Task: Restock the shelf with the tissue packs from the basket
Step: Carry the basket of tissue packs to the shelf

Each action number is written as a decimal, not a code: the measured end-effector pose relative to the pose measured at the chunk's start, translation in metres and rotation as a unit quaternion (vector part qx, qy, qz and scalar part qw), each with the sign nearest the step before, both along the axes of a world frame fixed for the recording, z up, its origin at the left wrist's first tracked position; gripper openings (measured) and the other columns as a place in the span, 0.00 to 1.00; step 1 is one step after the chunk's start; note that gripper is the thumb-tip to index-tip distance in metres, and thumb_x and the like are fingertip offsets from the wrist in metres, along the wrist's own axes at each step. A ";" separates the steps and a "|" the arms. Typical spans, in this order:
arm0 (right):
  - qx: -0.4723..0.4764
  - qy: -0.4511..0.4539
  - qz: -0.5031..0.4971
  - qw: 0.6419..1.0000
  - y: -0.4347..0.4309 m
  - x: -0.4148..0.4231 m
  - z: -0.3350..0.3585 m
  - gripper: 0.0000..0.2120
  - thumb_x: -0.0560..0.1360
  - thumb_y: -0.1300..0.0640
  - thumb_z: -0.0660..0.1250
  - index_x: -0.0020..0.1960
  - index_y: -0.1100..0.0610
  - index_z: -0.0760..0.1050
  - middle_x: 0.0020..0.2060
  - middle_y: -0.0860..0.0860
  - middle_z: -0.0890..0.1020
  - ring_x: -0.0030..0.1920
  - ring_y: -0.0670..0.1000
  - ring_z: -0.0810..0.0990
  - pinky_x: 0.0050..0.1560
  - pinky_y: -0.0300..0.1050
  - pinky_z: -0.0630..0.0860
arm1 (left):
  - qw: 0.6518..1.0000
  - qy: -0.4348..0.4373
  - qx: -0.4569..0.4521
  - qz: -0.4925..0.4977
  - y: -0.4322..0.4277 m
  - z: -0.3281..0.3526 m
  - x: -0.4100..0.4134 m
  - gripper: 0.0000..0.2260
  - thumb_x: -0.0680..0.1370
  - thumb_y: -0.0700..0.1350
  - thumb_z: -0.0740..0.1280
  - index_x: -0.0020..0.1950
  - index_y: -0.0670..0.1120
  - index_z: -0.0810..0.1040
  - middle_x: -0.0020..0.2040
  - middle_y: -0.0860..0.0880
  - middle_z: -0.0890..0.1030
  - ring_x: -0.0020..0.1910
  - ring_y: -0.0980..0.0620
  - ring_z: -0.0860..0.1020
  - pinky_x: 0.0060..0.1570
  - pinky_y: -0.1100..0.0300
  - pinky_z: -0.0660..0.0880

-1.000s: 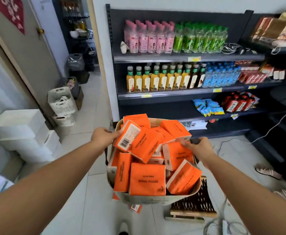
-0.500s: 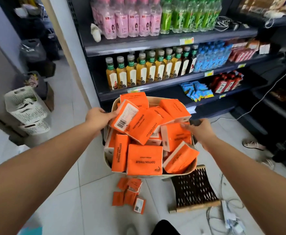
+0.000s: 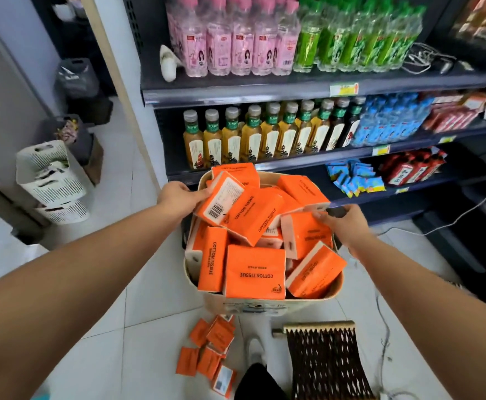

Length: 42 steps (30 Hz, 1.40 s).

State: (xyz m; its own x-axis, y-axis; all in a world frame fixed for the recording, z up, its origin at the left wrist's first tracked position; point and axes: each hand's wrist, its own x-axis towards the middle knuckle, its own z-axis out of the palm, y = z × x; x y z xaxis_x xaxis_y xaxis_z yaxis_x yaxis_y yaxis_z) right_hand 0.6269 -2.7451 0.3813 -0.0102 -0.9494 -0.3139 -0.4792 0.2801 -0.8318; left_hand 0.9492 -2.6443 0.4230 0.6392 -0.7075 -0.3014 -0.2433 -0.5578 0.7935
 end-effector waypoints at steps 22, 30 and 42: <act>0.039 0.016 0.082 0.996 -0.118 -0.001 -0.026 0.27 0.69 0.52 0.77 0.60 0.56 0.67 0.49 0.51 0.77 0.50 0.52 0.78 0.44 0.47 0.75 | 0.996 -0.012 0.065 0.059 -0.066 -0.033 -0.023 0.24 0.71 0.59 0.74 0.56 0.42 0.75 0.51 0.45 0.81 0.45 0.48 0.79 0.45 0.53 0.78; 0.036 0.006 0.090 0.995 -0.099 0.008 -0.033 0.27 0.69 0.52 0.77 0.60 0.55 0.66 0.48 0.49 0.76 0.50 0.50 0.77 0.41 0.43 0.74 | 0.994 0.013 0.062 0.091 -0.038 -0.042 -0.025 0.28 0.71 0.58 0.74 0.60 0.40 0.75 0.54 0.44 0.80 0.54 0.43 0.80 0.54 0.47 0.78; -0.023 0.008 0.094 0.995 -0.077 0.018 0.004 0.28 0.66 0.47 0.78 0.57 0.52 0.65 0.47 0.47 0.75 0.48 0.48 0.75 0.46 0.47 0.73 | 0.994 -0.013 -0.002 0.104 -0.004 -0.023 -0.021 0.21 0.72 0.58 0.73 0.52 0.43 0.75 0.47 0.48 0.79 0.46 0.47 0.79 0.45 0.52 0.77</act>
State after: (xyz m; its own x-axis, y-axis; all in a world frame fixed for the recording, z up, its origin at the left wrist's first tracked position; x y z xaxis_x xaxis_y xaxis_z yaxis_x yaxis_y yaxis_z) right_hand 0.6445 -2.8220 0.3851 0.1654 -0.9482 -0.2713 -0.5322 0.1458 -0.8340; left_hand 0.9284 -2.6486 0.4001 0.7795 -0.5603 -0.2800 -0.1433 -0.5947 0.7911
